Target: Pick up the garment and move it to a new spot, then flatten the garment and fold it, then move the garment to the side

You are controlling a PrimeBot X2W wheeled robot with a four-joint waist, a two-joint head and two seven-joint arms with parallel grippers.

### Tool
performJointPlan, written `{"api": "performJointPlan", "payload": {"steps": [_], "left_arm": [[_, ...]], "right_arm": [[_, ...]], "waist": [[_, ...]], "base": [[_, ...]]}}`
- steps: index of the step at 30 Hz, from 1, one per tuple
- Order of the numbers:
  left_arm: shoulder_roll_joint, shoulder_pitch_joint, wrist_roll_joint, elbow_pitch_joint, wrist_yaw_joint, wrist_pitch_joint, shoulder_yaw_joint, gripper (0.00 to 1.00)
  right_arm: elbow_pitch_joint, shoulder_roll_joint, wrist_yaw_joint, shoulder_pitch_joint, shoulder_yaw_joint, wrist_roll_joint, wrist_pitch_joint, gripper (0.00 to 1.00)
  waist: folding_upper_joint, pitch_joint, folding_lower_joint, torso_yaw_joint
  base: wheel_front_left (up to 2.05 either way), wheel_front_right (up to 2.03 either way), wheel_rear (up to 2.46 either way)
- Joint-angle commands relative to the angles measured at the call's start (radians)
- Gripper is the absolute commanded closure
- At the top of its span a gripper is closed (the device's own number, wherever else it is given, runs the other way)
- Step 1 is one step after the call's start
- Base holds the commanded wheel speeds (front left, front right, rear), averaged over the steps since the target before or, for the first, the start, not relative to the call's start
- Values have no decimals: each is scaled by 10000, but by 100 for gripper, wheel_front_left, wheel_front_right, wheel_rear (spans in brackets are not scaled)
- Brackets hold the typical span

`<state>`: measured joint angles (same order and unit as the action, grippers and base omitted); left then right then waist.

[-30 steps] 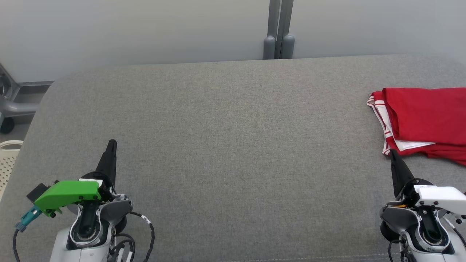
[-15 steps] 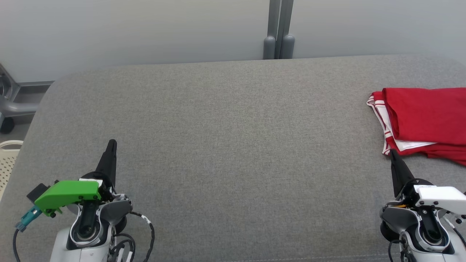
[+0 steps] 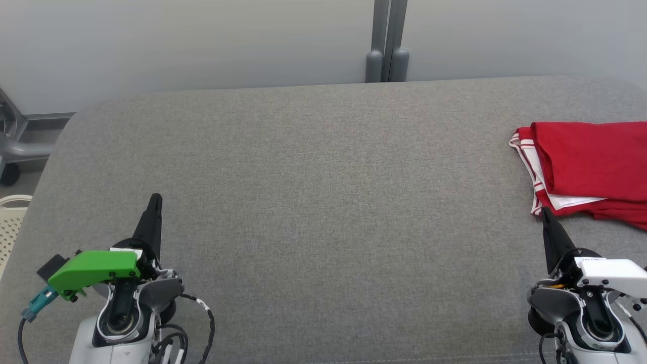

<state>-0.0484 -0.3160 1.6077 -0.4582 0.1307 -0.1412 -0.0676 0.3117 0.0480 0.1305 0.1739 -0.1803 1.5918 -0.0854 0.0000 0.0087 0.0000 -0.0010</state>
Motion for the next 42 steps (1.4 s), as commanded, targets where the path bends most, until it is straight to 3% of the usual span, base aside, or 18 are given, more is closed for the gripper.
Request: {"api": "performJointPlan", "payload": {"steps": [1, 42], "left_arm": [[-2, -138, -22, -3, 42, -23, -34, 100], [-2, -134, -21, 0, 42, -21, -33, 100]], "right_arm": [[15, 41, 4, 91, -17, 53, -6, 100], [15, 42, 4, 91, -16, 54, -5, 100]], "waist": [[0, 0, 0, 0], [0, 0, 0, 0]], "base": [[0, 0, 0], [0, 0, 0]]}}
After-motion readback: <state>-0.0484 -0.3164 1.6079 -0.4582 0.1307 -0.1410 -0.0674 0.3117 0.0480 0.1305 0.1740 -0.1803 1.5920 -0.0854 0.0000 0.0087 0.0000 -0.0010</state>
